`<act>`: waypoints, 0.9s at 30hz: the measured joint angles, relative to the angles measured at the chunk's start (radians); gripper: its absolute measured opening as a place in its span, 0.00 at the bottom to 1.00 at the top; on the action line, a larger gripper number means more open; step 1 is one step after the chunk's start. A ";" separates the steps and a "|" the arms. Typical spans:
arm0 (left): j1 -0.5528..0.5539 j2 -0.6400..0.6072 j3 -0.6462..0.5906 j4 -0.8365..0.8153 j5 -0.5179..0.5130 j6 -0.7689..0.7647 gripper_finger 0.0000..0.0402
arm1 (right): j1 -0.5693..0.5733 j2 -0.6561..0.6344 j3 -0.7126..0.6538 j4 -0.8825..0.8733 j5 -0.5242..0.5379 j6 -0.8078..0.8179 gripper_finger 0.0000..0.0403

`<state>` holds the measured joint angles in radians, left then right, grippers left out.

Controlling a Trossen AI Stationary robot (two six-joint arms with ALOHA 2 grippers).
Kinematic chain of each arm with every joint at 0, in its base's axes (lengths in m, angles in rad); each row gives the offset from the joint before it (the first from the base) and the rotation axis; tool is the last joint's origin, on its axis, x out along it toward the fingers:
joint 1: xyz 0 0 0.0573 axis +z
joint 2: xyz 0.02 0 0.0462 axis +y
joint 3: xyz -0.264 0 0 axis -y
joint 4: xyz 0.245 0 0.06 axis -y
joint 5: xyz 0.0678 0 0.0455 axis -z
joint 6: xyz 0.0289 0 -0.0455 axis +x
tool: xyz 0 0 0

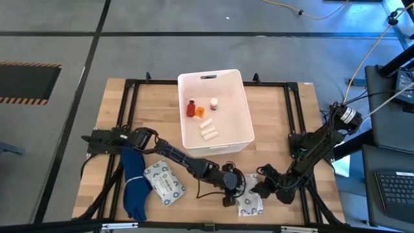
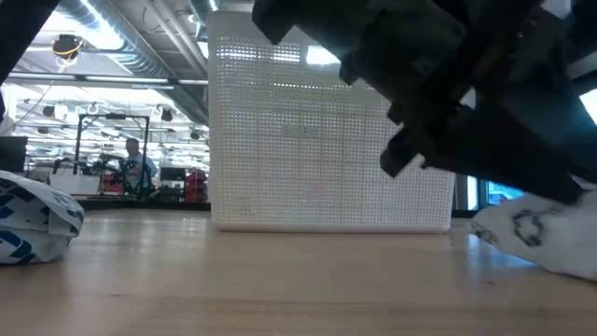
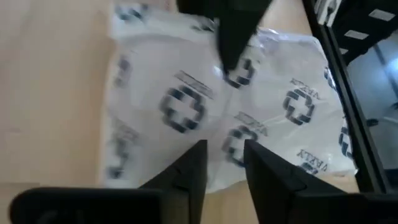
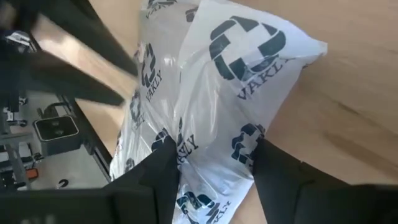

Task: Pick & place medical supplies in basket/bin
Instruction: Put the right mailer bag into the white bin

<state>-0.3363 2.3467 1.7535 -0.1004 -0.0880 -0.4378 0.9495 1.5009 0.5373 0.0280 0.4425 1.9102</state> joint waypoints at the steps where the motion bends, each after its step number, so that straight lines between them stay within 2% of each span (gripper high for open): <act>1: 0.003 -0.006 0.000 -0.007 -0.004 0.007 0.26 | 0.001 0.000 0.000 0.002 -0.009 -0.003 0.42; 10: 0.002 -0.098 0.000 -0.044 0.028 0.046 0.34 | 0.004 -0.023 -0.002 0.000 -0.037 -0.017 0.41; 17: 0.002 -0.330 0.003 -0.110 0.018 0.209 0.33 | 0.003 -0.134 0.001 0.043 -0.029 -0.185 0.41; 21: -0.006 -0.472 0.004 -0.142 -0.046 0.301 0.33 | 0.003 -0.221 0.046 0.047 0.047 -0.337 0.41; 27: -0.027 -0.615 0.004 -0.225 -0.171 0.413 0.32 | -0.020 -0.338 0.184 0.030 0.107 -0.756 0.41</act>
<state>-0.3634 1.7314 1.7576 -0.3250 -0.2594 -0.0252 0.9297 1.1634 0.7217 0.0578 0.5495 1.1540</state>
